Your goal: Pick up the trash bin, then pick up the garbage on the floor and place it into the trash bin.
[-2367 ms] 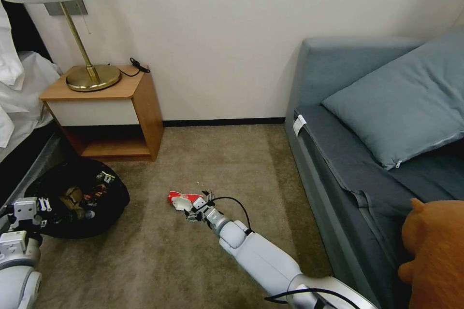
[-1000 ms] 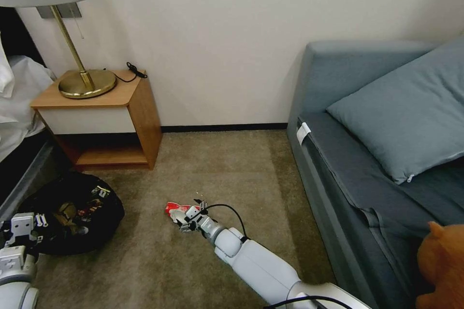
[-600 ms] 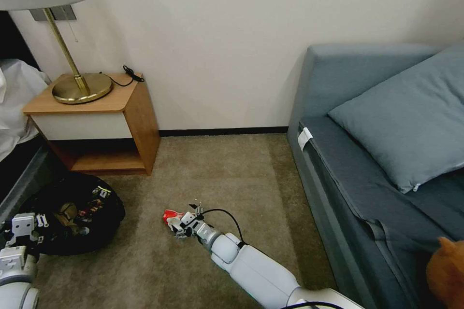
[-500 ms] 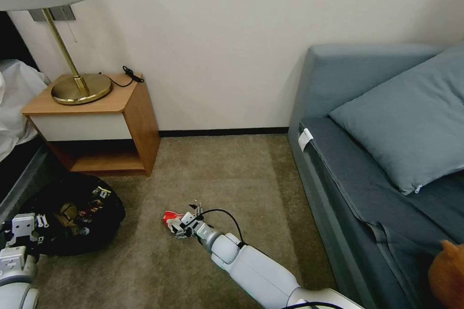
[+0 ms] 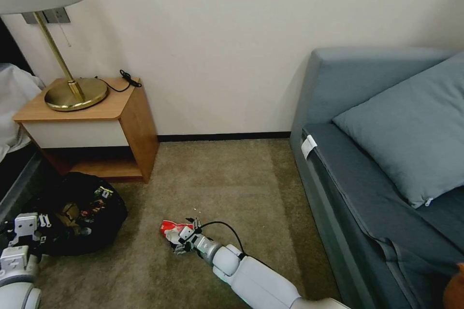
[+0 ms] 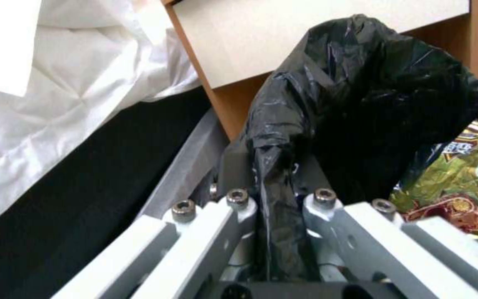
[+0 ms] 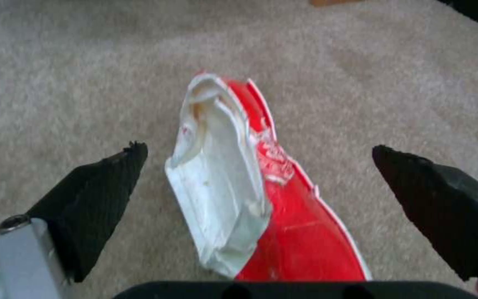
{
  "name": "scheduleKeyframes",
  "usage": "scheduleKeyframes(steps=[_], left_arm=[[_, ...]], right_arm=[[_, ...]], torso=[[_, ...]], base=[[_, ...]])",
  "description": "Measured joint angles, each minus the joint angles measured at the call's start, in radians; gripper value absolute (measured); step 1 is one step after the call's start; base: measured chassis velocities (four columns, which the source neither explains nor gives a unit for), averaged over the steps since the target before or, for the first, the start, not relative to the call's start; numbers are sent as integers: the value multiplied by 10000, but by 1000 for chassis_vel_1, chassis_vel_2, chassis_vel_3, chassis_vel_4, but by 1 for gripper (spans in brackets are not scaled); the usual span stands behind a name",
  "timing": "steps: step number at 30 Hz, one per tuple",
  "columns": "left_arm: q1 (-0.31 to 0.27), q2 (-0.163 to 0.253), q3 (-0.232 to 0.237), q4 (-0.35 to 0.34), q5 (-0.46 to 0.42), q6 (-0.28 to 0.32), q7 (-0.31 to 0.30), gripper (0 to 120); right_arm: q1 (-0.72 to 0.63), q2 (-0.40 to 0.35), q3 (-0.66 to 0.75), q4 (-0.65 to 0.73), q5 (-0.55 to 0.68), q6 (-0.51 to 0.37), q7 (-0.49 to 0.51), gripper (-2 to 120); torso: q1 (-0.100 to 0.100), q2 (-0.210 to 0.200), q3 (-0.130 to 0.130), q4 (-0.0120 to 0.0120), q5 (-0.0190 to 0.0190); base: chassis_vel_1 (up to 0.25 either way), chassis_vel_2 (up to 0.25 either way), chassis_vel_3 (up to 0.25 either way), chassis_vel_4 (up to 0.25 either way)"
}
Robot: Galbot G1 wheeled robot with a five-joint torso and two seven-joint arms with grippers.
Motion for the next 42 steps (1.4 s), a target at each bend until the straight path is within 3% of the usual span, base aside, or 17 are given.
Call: scheduleKeyframes(steps=[6,10,16,25,26,32,35,42], left_arm=[[49,-38,-46,-91,9,0,-4,4],[56,-87,-38,-85,48,-6,-4,4],[60,-139,-21,-66,89,-28,-19,4],[177,-148,-72,-125,58,-85,-27,4],[195,-149,-89,-127,46,-105,-26,4],[267,-128,-166,-158,2,-141,41,4],[340,-66,-207,-159,-10,-156,81,4],[583,134,-286,-82,-6,-233,96,4]], right_arm=[[174,0,3,-340,-113,-73,-262,98],[226,0,21,-452,-116,-110,-316,90],[284,0,41,-665,-98,-99,-547,60],[308,0,39,-680,-57,5,-596,35],[322,0,64,-686,-47,33,-597,27],[348,0,171,-705,-34,154,-609,5],[376,0,233,-705,-31,184,-610,0],[534,0,361,-691,32,229,-610,0]], torso=[[0,0,0,1,1],[0,0,0,1,0],[0,0,0,0,0],[1,0,0,1,1],[1,0,0,1,1],[1,0,0,0,1],[1,0,0,1,0],[1,0,0,0,0]], base=[[0,0,0,0],[0,0,0,0],[0,0,0,0],[0,0,0,0],[0,0,0,0],[0,0,0,0],[0,0,0,0],[0,0,0,0]])
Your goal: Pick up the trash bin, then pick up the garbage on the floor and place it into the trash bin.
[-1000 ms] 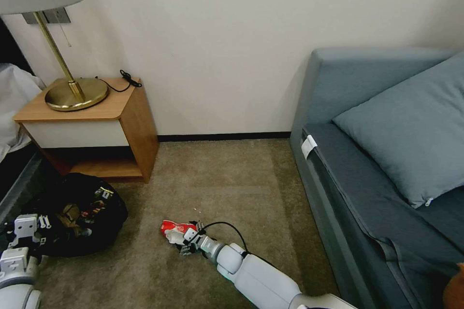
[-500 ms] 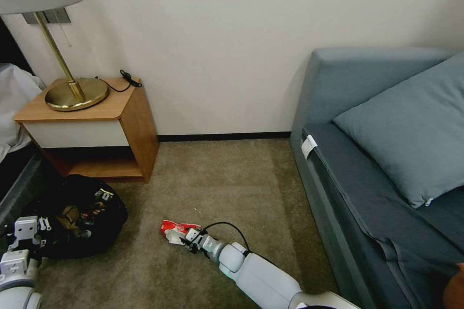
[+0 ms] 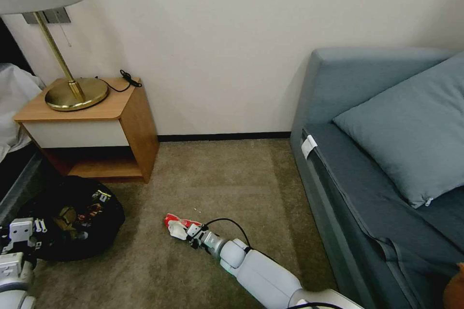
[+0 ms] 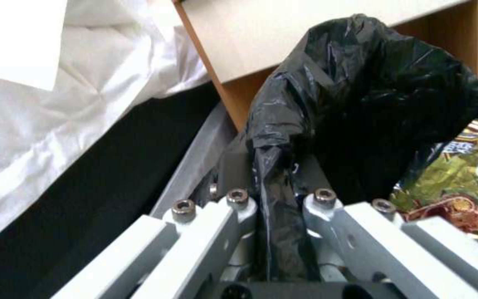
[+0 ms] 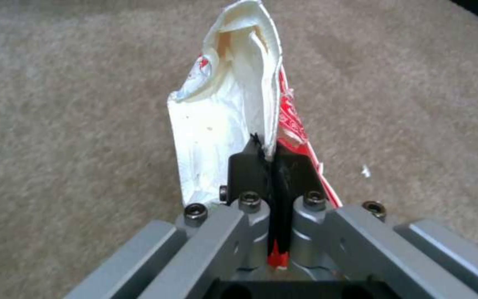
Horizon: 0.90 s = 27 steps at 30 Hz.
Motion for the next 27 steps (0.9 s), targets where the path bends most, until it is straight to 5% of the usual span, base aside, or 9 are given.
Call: scheduleKeyframes(steps=[13,21,27], left_arm=[[115,166,139,179,128,-163,70,4],[-211,72,409,-94,132,-162,244,4],[-503,-33,667,-378,-142,-121,336,4]], right_arm=[[220,-2,448,617,-53,136,30,0],[751,-25,-82,3619,1158,-768,241,0],[1161,-704,-214,5693,2271,-1532,339,0]], torso=[[0,0,0,-1,-3],[0,0,0,3,1],[0,0,-1,-2,0]], base=[[0,0,0,0],[0,0,0,0],[0,0,0,0]])
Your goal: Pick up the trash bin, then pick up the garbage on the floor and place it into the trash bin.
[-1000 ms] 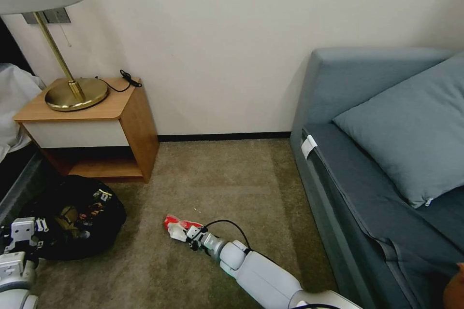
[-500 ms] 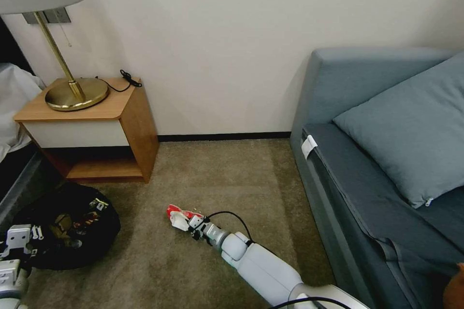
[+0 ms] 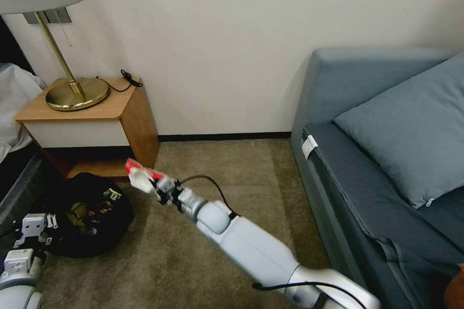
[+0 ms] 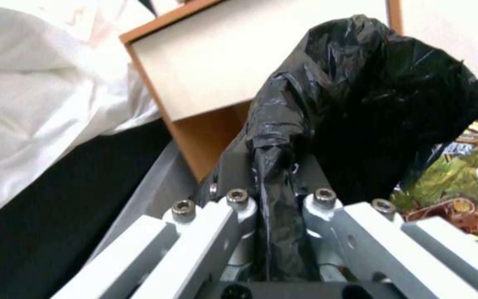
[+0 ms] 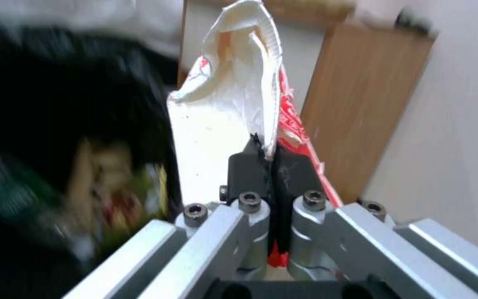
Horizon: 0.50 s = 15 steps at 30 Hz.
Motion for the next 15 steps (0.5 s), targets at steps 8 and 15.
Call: scheduleKeyframes(steps=[8,15], left_arm=[[-320,-198,327,-340,-727,135,-15,4],[-468,-552,639,-633,-1447,233,-29,4]], right_arm=[[77,-762,0,2082,1837,-901,34,0],[-310,-1021,-43,3158,3175,-1507,40,0]], torso=[[0,0,0,2,2],[0,-1,0,2,1]], base=[[0,0,0,0],[0,0,0,0]])
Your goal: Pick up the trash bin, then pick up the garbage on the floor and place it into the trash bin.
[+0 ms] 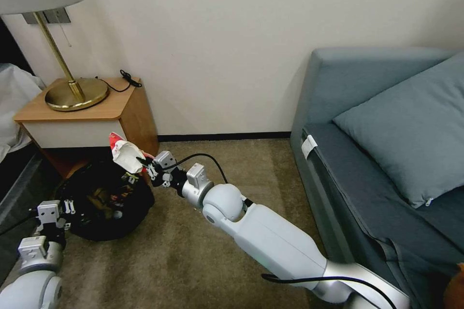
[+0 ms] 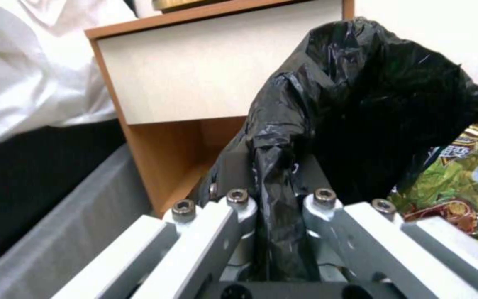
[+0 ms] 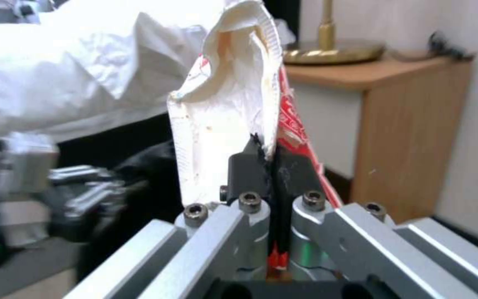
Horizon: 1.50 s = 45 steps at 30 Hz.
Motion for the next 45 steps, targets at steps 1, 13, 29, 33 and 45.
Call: scheduleKeyframes(steps=[1,13,29,33,45], left_arm=[[-37,-76,60,-36,-67,35,-12,4],[-116,-418,301,-401,-87,308,-72,4],[-49,-743,264,-490,-96,363,-165,4],[-58,-831,233,-456,-284,379,-243,4],[-183,-1776,-510,-252,-2866,787,-1342,4]], right_arm=[[-109,9,-12,72,138,-54,-4,0],[-675,698,-107,-1302,90,333,-201,0],[-984,975,-38,-2261,-652,848,-188,39],[-1112,861,151,-1946,-827,847,-59,53],[-1583,-219,1684,-534,-978,800,-56,97]], torso=[[0,0,0,1,0],[0,0,0,0,-3],[-1,1,0,0,-2],[0,0,0,0,-2],[0,0,0,1,0]], base=[[0,0,0,0],[0,0,0,0],[0,0,0,0],[0,0,0,0],[0,0,0,0]])
